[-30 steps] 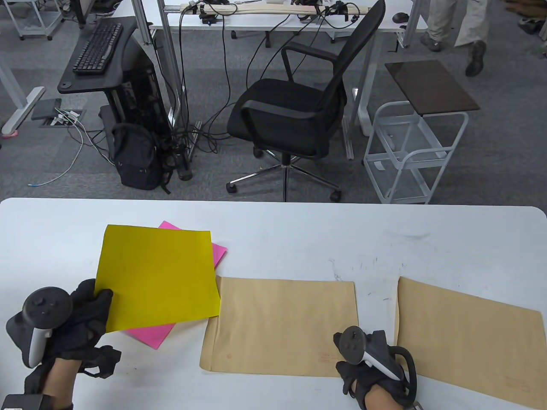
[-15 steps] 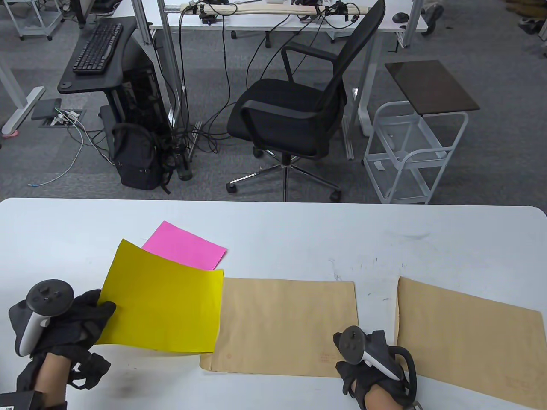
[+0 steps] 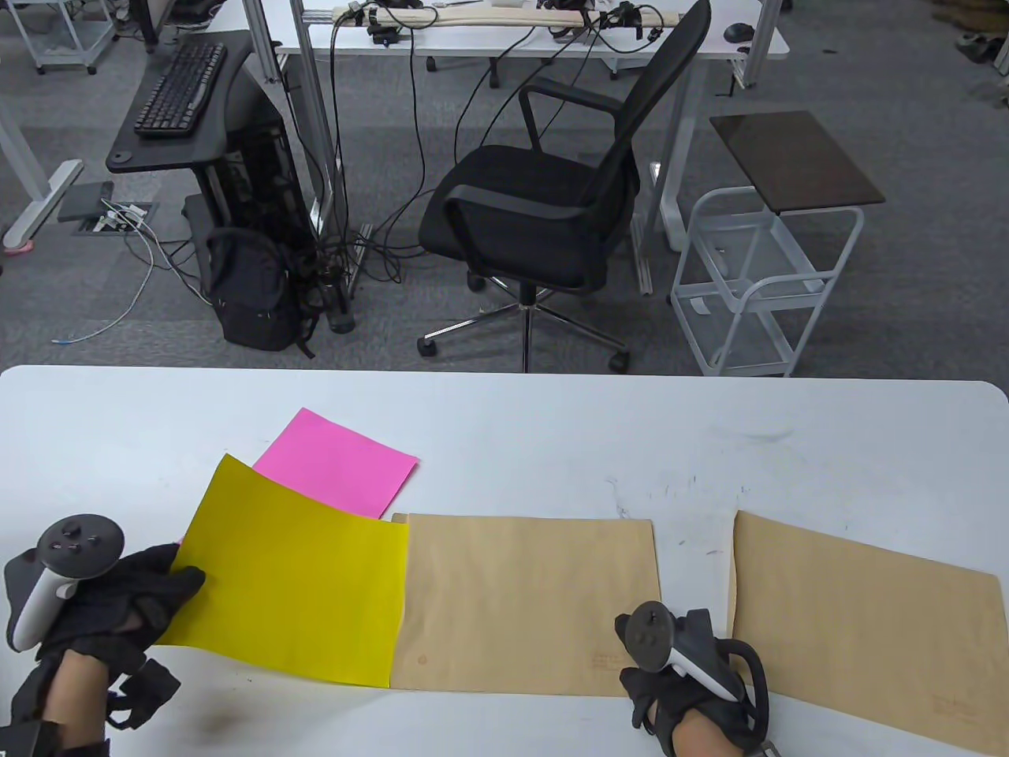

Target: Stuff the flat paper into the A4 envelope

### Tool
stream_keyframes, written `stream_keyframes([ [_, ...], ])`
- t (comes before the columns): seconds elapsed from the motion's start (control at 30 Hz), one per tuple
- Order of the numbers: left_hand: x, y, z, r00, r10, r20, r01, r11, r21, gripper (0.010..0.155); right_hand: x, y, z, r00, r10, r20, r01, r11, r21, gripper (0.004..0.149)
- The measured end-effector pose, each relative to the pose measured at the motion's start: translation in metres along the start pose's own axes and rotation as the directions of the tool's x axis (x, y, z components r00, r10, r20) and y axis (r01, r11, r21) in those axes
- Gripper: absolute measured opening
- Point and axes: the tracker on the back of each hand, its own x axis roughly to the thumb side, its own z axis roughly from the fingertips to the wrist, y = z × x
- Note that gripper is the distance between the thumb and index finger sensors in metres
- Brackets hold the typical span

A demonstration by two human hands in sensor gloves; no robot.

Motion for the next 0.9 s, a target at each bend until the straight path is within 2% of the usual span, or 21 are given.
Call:
stream_keyframes([
  [0.43, 0.000, -0.014, -0.007, 0.999, 0.050, 0.009, -0.049, 0.998, -0.025, 0.044, 0.000, 0.000, 0.000, 1.000, -0.003, 0.001, 0.003, 1.000, 0.002, 0.065],
  [0.9, 0.007, -0.032, -0.013, 1.000, -0.003, -0.005, 0.003, 1.000, -0.020, 0.044, 0.000, 0.000, 0.000, 1.000, -0.003, 0.001, 0.003, 1.000, 0.002, 0.065],
])
